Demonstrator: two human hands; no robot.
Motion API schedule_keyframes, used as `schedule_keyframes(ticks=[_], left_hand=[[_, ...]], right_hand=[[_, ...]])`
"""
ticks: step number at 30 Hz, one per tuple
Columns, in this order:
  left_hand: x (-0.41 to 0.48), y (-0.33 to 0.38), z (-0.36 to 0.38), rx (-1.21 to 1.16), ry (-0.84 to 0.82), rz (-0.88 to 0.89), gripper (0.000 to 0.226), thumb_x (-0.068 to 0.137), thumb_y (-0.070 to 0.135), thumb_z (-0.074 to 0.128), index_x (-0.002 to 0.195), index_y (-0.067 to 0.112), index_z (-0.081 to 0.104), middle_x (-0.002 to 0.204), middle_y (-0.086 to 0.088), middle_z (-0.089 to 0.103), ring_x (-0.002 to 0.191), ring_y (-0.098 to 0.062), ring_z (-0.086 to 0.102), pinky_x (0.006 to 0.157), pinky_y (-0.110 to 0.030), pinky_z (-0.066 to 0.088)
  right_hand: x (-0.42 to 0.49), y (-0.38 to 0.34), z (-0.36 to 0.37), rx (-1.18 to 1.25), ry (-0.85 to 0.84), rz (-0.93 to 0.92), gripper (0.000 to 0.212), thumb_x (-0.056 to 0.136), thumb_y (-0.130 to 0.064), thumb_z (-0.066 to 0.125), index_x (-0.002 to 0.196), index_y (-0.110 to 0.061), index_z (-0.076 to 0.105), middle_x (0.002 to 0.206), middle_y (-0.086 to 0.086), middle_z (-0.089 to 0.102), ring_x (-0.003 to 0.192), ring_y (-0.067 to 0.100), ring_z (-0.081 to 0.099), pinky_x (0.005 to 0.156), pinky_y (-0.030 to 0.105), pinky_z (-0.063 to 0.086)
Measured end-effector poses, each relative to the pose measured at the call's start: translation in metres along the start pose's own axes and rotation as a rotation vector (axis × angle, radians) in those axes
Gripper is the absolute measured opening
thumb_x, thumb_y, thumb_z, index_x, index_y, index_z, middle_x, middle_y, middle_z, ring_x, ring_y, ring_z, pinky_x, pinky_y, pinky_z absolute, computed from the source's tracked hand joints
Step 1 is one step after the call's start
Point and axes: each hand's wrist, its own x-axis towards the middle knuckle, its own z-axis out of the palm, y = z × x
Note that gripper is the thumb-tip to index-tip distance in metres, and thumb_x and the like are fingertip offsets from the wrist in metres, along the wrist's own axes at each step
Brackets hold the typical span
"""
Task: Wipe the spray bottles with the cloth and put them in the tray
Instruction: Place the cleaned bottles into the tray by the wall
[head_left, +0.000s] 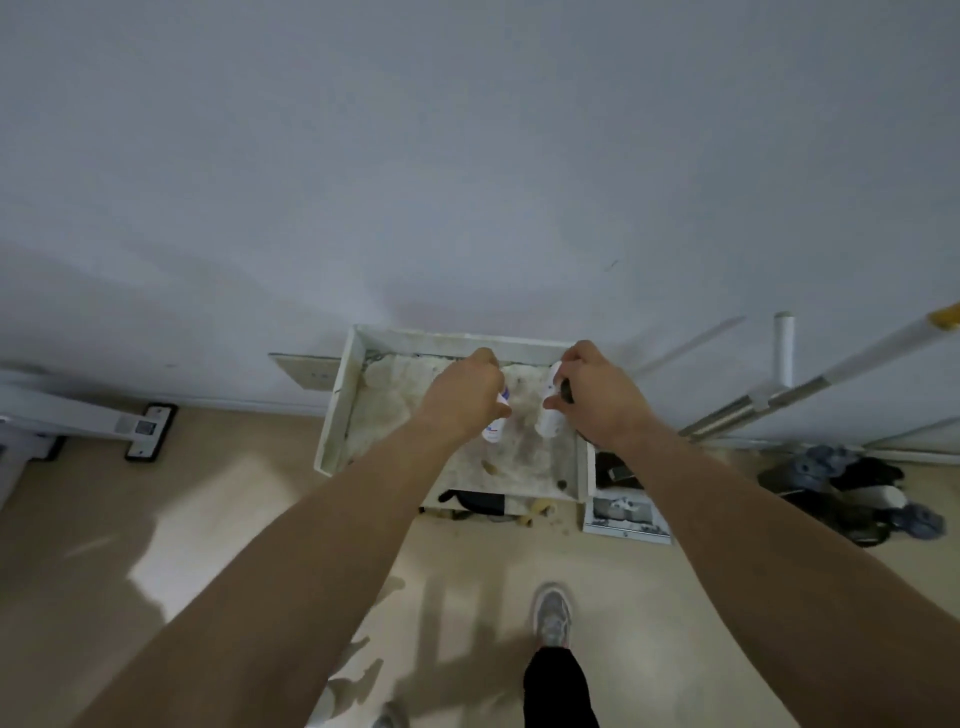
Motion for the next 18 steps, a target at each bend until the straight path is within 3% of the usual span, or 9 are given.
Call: schedule_keyframes(ticks=[6, 13, 18], left_hand=[[0.067, 0.01, 0.027, 0.021, -0.058, -0.03, 0.026, 0.086, 0.025, 0.07, 0.106, 0.009, 0.074, 0.12, -0.008, 0.052, 0.093, -0.034, 0.062, 0.081, -0.041, 0.054], [0.094, 0.013, 0.039, 0.096, -0.074, 0.016, 0.022, 0.086, 0.021, 0.07, 0.1, 0.004, 0.071, 0.121, -0.009, 0.052, 0.087, -0.033, 0.063, 0.067, -0.034, 0.048], [0.106, 0.016, 0.045, 0.051, -0.039, 0.023, 0.024, 0.082, 0.022, 0.073, 0.1, 0.006, 0.072, 0.121, -0.007, 0.053, 0.083, -0.031, 0.064, 0.064, -0.033, 0.051]], right_hand=[[0.055, 0.035, 0.014, -0.036, -0.095, -0.031, 0.029, 0.094, -0.032, 0.069, 0.111, -0.008, 0.068, 0.137, 0.005, 0.04, 0.095, 0.032, 0.064, 0.089, 0.042, 0.052], [0.067, 0.055, 0.027, -0.076, -0.136, -0.022, 0.031, 0.096, -0.034, 0.065, 0.114, -0.008, 0.066, 0.136, 0.006, 0.041, 0.093, 0.031, 0.064, 0.083, 0.041, 0.054], [0.067, 0.055, 0.031, -0.058, -0.089, -0.014, 0.031, 0.098, -0.03, 0.062, 0.117, -0.006, 0.064, 0.139, 0.008, 0.043, 0.096, 0.034, 0.064, 0.081, 0.043, 0.055]])
